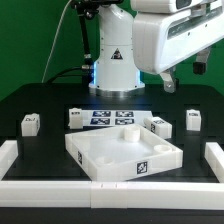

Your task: Assemble one leg

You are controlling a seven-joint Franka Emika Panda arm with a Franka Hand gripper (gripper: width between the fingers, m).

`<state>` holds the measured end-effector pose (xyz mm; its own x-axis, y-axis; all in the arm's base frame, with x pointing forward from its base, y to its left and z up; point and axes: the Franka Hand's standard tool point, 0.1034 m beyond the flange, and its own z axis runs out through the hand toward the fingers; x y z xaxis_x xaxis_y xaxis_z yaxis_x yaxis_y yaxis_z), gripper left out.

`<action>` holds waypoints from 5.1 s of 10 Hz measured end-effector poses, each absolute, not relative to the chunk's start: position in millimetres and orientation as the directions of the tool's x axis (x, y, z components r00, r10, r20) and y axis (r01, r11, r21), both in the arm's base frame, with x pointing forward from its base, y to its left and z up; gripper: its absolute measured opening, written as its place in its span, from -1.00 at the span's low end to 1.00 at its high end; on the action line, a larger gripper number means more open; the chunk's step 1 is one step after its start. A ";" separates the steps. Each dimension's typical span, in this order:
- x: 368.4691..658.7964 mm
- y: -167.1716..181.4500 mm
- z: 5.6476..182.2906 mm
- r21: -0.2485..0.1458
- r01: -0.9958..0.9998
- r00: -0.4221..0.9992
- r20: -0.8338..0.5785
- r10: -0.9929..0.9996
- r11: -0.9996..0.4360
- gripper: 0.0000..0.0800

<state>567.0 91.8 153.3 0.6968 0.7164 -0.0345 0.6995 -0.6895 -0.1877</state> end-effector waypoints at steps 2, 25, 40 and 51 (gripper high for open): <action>567.0 91.7 153.3 -0.189 0.698 0.698 -0.034 0.715 -0.690 0.63; 479.4 10.1 58.9 -0.027 0.979 -0.203 0.009 0.979 0.203 0.63; 428.0 -30.6 11.6 -0.099 0.965 -0.239 0.044 0.970 0.243 -0.01; 429.6 -32.2 12.1 -0.092 0.967 -0.233 0.042 0.972 0.236 -0.83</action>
Offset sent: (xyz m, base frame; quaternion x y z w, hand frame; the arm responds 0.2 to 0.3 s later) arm 0.0000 0.0000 0.0000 0.0000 0.0000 0.0000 1.0000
